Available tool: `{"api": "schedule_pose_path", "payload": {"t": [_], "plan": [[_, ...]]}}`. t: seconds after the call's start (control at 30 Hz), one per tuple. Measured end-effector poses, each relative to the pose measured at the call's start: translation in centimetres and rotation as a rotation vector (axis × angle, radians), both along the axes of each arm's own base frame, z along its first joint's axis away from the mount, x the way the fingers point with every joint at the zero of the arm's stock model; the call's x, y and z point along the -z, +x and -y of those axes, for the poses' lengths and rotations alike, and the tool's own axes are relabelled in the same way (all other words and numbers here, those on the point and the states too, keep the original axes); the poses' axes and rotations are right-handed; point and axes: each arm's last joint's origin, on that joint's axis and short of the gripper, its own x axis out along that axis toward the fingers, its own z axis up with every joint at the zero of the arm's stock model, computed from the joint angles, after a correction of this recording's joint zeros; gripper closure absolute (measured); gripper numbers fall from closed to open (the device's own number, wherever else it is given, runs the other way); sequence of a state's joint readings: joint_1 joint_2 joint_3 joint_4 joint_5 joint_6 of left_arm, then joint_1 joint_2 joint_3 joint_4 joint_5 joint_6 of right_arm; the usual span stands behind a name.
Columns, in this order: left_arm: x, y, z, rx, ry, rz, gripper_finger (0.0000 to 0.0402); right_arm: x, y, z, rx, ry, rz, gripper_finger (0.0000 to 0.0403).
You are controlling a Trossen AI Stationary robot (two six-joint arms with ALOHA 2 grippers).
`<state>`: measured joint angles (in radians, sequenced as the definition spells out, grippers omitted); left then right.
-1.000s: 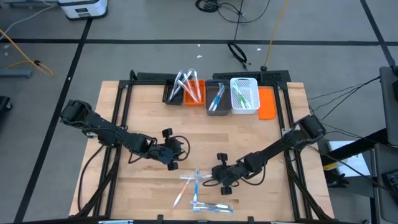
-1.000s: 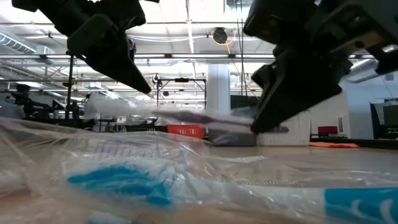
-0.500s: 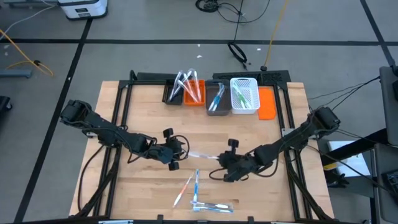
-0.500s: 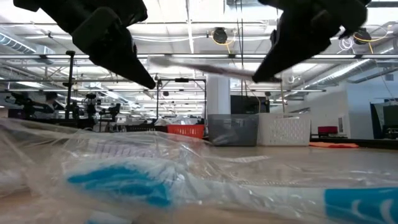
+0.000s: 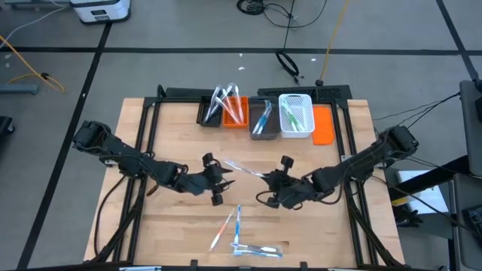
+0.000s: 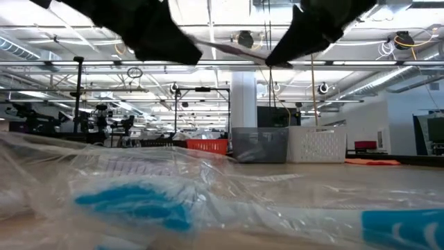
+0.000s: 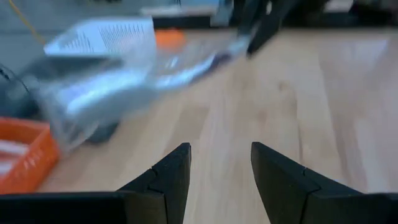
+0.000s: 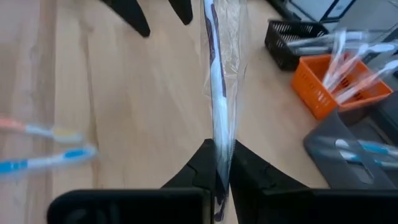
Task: Pick & Place Toothbrushes
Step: Put the purple toothbrush into the black bin
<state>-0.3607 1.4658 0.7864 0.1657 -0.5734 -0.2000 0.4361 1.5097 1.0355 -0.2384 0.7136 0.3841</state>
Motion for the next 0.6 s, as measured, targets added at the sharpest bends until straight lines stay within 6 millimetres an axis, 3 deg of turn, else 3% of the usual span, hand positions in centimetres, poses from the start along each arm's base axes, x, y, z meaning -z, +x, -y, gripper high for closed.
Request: {"api": "schedule_pose_path", "payload": {"t": [0.6], "plan": [[-4.3, 1.1, 0.3, 0.013, 0.062, 0.405, 0.0231, -6.3, 1.0, 0.8, -0.094, -0.12, 0.383, 0.0388]]}}
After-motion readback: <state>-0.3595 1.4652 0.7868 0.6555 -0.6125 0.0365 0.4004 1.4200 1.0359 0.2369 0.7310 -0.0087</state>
